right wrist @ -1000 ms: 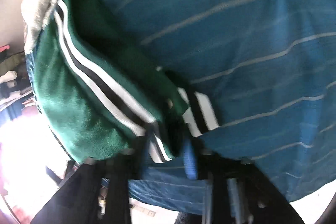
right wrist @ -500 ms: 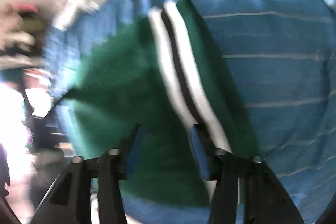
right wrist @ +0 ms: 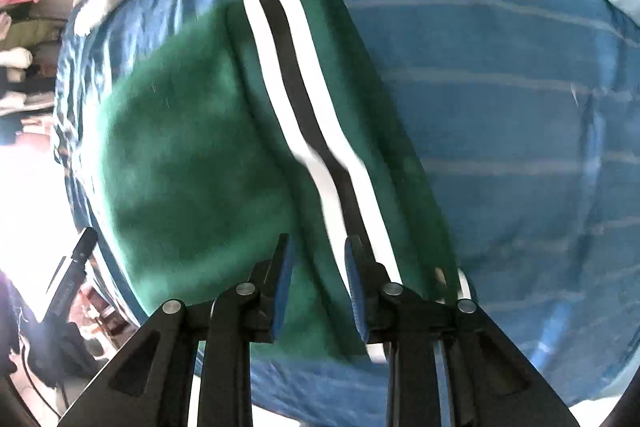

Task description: Fold large clothes

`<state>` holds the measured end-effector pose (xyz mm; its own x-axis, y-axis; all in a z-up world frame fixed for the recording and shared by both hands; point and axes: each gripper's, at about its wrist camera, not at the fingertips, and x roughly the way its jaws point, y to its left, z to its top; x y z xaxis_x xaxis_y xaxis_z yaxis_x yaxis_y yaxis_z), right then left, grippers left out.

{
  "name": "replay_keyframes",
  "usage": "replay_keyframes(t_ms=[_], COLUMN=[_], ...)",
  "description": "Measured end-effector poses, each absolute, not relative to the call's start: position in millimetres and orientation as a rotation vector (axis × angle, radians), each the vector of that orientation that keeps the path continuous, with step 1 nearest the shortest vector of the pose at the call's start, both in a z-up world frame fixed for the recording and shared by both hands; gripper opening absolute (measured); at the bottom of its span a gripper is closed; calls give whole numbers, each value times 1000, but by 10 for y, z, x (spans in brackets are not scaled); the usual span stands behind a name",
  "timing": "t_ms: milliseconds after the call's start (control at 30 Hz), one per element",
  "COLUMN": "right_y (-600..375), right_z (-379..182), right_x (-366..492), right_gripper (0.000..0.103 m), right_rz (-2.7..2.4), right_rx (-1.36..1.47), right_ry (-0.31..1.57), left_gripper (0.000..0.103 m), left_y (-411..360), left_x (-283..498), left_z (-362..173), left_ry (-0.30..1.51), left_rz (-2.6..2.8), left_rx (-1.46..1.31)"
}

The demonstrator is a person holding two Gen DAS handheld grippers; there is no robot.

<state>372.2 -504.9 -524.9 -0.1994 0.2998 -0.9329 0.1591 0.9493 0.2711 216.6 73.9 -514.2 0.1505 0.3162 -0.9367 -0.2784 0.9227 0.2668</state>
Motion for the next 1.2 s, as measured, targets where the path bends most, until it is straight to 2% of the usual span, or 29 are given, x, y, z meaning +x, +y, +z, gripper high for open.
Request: replay_keyframes(t_ms=[133,333,467,567,700,800,900,1033,1067,1133,1200], right_y=[-5016,-4916,-4754,-4858,-4950,-4859,-4687,-4519,-4544,-4648,-4891], right_z=[-5577,-5787,-5660,-5489,-5106,-5022,-5262,-5906,-5884,-5689,-5498], right_x=[3440,3556,3700,3827,4130,4449,4795,5092,5147,5188,5123], right_gripper=[28,28,28,28,29,28,28,30,33,47,82], right_rz=[67,14,52,55,86,138,155,159,185,327,400], right_rx=[267,264,257,378,534,538,488,423,434,488,540], right_ry=[1821,1839,1860,1849,1718,1606,1543,1642,1664,1663,1621], left_gripper=[103,103,103,103,103,103,103,103,103,103,103], left_y=[633,626,625,650,702,827,953,962,969,1042,1211], left_x=[1988,1953,1966,1970,2181,2501,2778,2865,2837,2708,2507], left_z=[-5478,-5542,-5522,-5461,-5266,-5268,-5493,-5544,-5485,-5328,-5164], left_ry=[1476,1476,1474,1474,1402,1337,1343,1340,1336,1323,1285], left_rz=[402,413,417,415,418,470,471,422,409,393,376], left_rx=[-21,-63,-63,-63,-52,-25,-50,-43,-42,-80,-178])
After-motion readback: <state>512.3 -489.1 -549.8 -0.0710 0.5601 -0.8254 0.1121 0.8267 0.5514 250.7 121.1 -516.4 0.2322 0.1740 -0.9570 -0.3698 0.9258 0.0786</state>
